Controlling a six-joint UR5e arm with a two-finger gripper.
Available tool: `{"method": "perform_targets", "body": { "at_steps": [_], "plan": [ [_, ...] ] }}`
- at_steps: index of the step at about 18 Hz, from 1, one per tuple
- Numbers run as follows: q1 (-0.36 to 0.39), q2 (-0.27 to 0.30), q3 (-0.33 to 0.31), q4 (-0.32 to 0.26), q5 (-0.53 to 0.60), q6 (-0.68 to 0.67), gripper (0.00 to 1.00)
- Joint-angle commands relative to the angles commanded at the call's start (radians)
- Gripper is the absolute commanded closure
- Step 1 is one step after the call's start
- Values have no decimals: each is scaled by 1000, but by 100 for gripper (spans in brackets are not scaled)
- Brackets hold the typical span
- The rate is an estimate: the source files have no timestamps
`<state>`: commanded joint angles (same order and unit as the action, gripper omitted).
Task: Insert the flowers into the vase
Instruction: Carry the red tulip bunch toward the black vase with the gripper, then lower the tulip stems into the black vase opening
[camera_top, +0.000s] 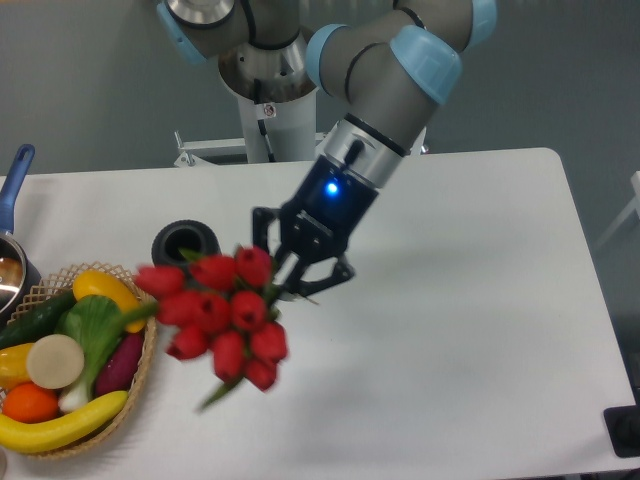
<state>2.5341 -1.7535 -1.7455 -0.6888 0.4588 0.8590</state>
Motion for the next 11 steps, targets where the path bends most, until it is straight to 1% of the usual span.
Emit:
{"method": "perform_targets", "body": {
  "at_steps": [1, 3, 6, 7, 11],
  "plan": [
    [-2, 20, -20, 0, -5, 0, 100],
    [0, 38, -51, 2, -31, 6, 100],
    [6, 64, -87, 2, -185, 23, 100],
    [9, 83, -103, 2, -215, 26, 100],
    [14, 146, -169, 2, -232, 29, 100]
  ]
}}
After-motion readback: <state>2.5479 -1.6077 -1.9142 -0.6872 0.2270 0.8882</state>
